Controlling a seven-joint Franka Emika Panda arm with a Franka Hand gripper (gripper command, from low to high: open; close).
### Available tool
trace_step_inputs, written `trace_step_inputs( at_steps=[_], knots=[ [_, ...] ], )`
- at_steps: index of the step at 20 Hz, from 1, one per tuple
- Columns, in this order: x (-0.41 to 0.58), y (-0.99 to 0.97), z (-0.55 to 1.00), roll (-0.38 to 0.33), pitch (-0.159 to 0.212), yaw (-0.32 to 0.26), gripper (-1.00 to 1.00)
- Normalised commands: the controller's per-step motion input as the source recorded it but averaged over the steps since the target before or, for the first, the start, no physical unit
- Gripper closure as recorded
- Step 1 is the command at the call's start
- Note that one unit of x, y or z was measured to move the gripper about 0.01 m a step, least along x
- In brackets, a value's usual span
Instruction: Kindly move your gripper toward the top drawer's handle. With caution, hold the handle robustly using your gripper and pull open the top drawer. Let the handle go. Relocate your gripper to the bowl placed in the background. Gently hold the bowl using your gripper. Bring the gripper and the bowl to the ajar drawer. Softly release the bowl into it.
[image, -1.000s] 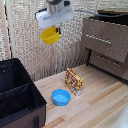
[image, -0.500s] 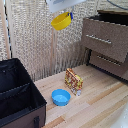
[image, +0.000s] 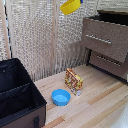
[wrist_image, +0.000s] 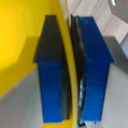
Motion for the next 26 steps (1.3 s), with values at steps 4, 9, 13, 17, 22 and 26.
trace_step_inputs(
  at_steps=[4, 9, 13, 17, 22, 26],
  knots=[
    [-0.218, -0.65, 0.58, 0.030, 0.188, -0.186, 1.00],
    [-0.147, -0.89, 0.48, 0.017, 0.149, -0.102, 1.00],
    [-0.061, -1.00, 0.25, 0.018, 0.050, -0.027, 1.00],
    [0.000, -1.00, 0.03, 0.020, -0.034, 0.000, 1.00],
    [0.006, -0.95, 0.00, 0.017, -0.110, 0.000, 1.00],
    [0.000, -0.83, 0.01, 0.017, -0.212, 0.028, 1.00]
  ],
)
